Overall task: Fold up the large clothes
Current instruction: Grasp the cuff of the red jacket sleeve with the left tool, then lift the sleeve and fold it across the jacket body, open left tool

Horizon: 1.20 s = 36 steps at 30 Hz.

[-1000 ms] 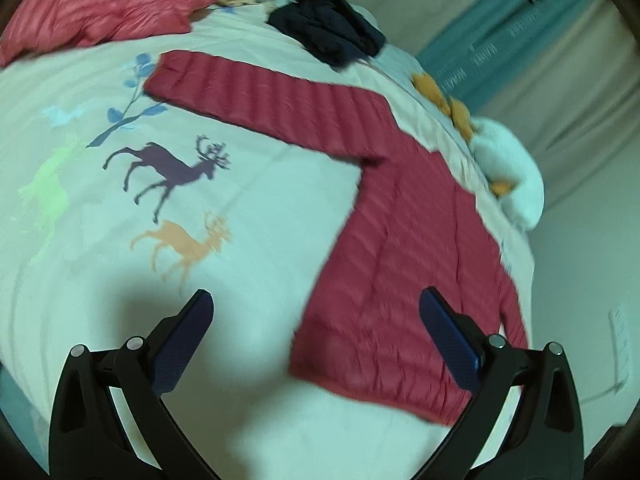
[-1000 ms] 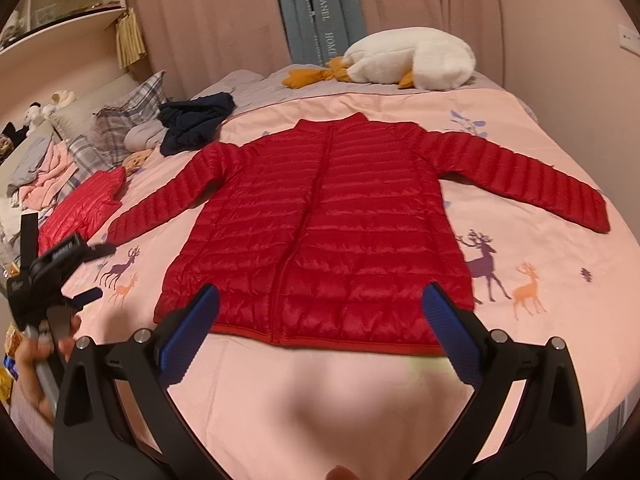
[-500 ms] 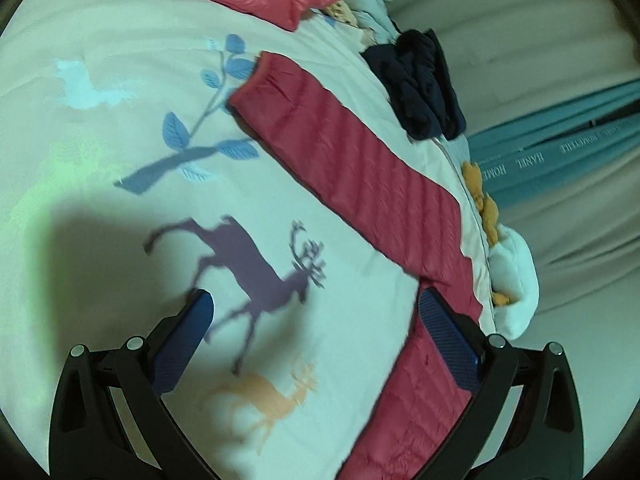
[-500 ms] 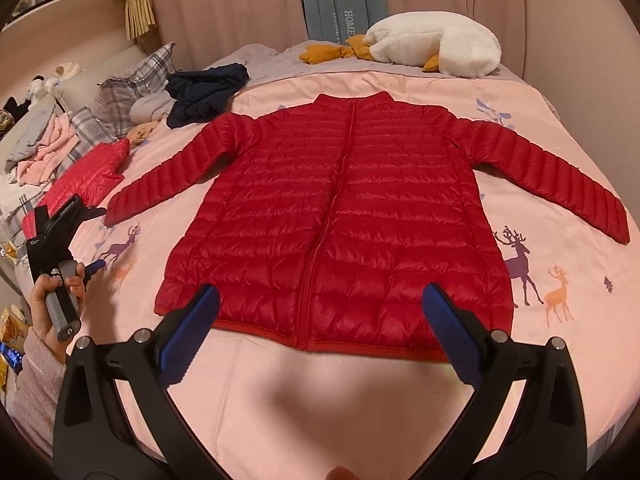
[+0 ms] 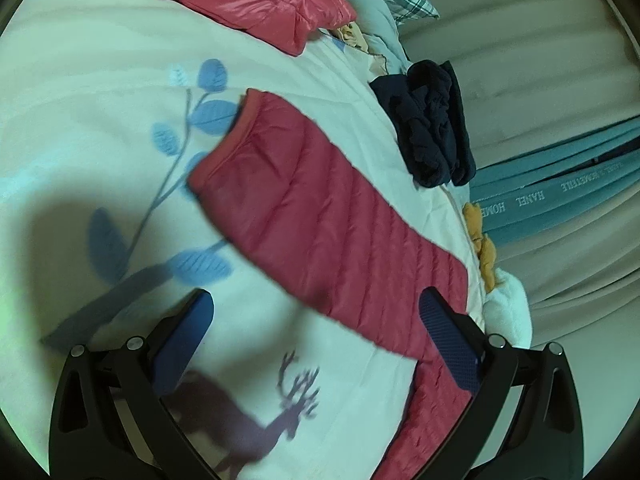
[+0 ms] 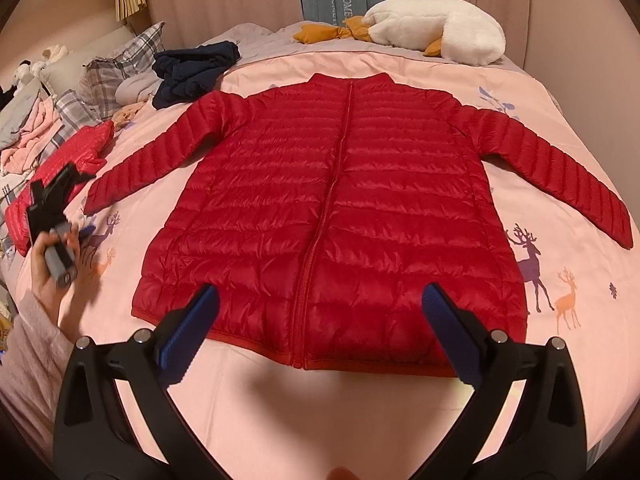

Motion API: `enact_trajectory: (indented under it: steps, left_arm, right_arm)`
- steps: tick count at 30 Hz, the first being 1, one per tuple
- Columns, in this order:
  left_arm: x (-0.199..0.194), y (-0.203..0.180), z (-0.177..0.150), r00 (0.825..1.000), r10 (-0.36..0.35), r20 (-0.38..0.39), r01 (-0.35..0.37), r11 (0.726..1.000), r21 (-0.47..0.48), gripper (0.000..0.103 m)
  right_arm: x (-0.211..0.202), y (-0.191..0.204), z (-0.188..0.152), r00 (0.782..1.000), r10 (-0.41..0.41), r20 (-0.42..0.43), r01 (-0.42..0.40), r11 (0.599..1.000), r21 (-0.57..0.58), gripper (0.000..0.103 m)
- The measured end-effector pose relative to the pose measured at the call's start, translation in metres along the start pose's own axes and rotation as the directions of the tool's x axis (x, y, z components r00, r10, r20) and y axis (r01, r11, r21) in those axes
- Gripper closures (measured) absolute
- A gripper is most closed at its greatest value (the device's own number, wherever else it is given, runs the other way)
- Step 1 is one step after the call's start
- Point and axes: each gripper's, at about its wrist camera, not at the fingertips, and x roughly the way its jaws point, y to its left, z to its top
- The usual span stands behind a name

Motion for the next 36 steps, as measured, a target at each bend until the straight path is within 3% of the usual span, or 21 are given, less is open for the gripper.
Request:
enact_trajectory:
  steps: [6, 10, 13, 15, 18, 22, 26, 30, 36]
  left_arm:
    - [0.02, -0.001, 0.023, 0.997, -0.068, 0.022, 0.069, 0.996, -0.049, 0.001]
    - [0.027, -0.005, 0.029, 0.998, -0.044, 0.038, 0.045, 0.998, -0.05, 0.004]
    - [0.033, -0.005, 0.029, 0.999, 0.032, 0.025, -0.031, 0.999, -0.026, 0.041]
    - [0.038, 0.003, 0.03, 0.998, 0.065, 0.006, -0.065, 0.997, -0.033, 0.076]
    - [0.036, 0.016, 0.032, 0.999, 0.055, -0.003, -0.055, 0.996, -0.07, 0.09]
    - [0.028, 0.006, 0.031, 0.995, 0.1, -0.003, -0.1, 0.994, -0.037, 0.094]
    - [0.008, -0.033, 0.024, 0.99, 0.136, 0.046, -0.139, 0.987, 0.086, 0.094]
    - [-0.02, -0.092, 0.011, 0.988, 0.108, 0.106, -0.132, 0.96, 0.247, 0.094]
    - [-0.048, -0.161, -0.008, 0.99, 0.043, 0.138, -0.094, 0.915, 0.393, 0.094]
  right_arm:
    - [0.011, 0.001, 0.003, 1.0, -0.019, -0.011, 0.019, 1.0, -0.013, 0.002]
    - [0.018, -0.004, 0.005, 1.0, -0.025, -0.019, 0.025, 1.0, -0.007, 0.002]
    - [0.022, -0.011, 0.005, 0.999, -0.028, -0.024, 0.028, 1.0, 0.008, 0.002]
    - [0.025, -0.016, 0.004, 0.999, -0.037, -0.029, 0.038, 0.999, 0.018, 0.002]
    - [0.029, -0.023, 0.001, 0.999, -0.036, -0.04, 0.038, 0.998, 0.041, 0.002]
    - [0.031, -0.032, -0.001, 0.999, -0.015, -0.048, 0.018, 0.997, 0.072, 0.002]
    - [0.026, -0.04, 0.001, 0.999, 0.006, -0.032, -0.003, 0.996, 0.09, 0.002]
    - [0.018, -0.046, 0.004, 0.999, 0.034, -0.012, -0.033, 0.993, 0.111, 0.002]
    - [0.005, -0.06, -0.001, 0.998, 0.065, 0.007, -0.065, 0.989, 0.134, 0.002]
